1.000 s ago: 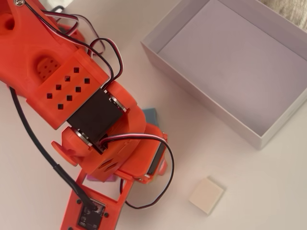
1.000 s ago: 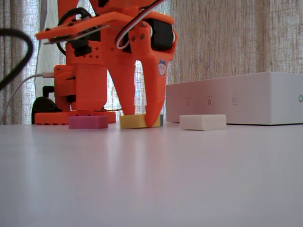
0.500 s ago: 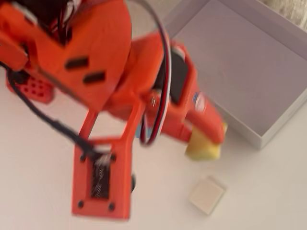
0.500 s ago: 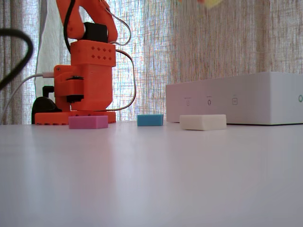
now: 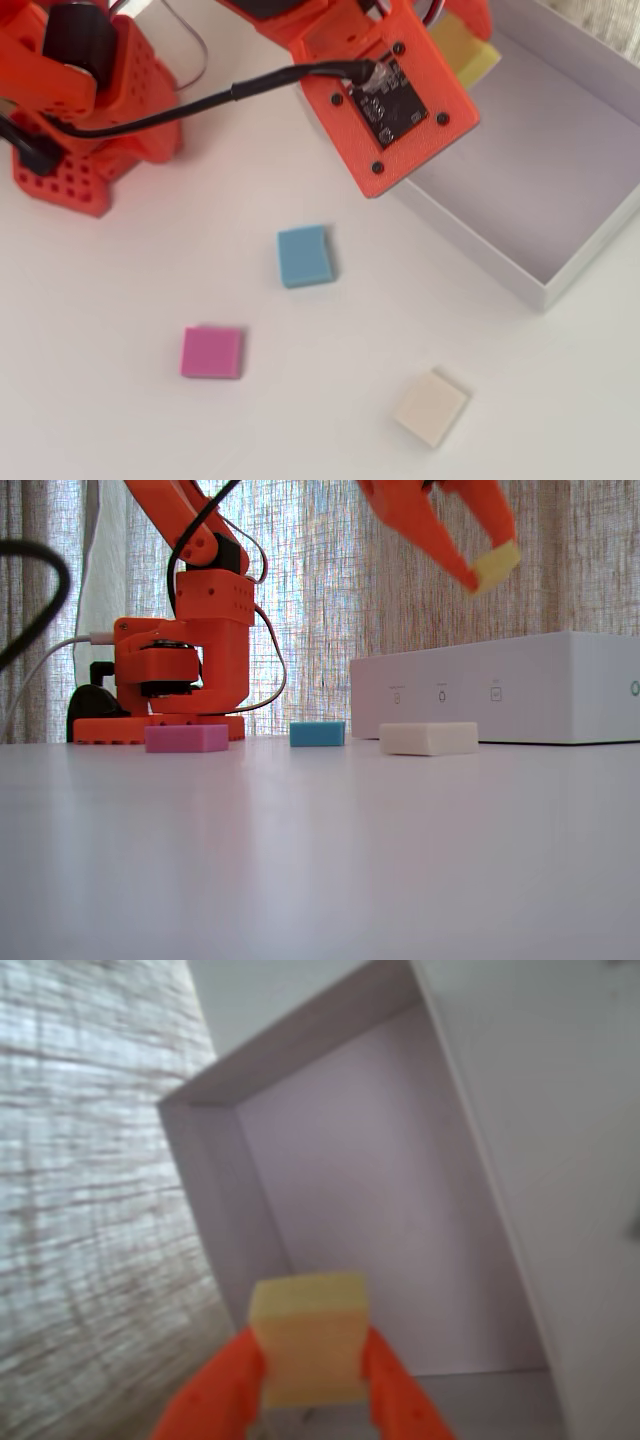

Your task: Grasp the yellow cuboid and put it in the bin.

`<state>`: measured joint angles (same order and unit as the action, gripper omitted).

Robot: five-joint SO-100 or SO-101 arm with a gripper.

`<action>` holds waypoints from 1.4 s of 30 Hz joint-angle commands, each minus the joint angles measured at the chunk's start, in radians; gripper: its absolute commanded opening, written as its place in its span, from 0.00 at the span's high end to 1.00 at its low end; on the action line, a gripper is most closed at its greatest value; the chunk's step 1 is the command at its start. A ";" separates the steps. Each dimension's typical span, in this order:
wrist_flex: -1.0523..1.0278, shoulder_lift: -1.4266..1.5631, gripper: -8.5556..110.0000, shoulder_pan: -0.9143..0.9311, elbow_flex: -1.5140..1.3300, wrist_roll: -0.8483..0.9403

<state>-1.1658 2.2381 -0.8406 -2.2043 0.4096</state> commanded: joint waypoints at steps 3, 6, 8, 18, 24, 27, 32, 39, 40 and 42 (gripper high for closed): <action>0.114 0.031 1.00 -0.012 -0.163 0.043; 0.150 0.064 0.98 0.002 -0.216 0.043; 0.173 0.089 0.88 0.012 -0.238 0.041; 0.431 0.270 0.45 0.109 -0.305 0.032; 0.529 0.492 0.52 0.288 -0.345 0.026; 0.491 0.670 0.56 0.480 -0.417 0.021; 0.261 1.020 0.65 0.669 -0.609 0.005; 0.069 1.071 0.79 0.687 -0.658 -0.031; 0.057 1.071 0.82 0.687 -0.663 -0.038; 0.023 1.071 0.85 0.687 -0.667 -0.049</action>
<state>-1.1075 3.3011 -0.1565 -2.8716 0.3758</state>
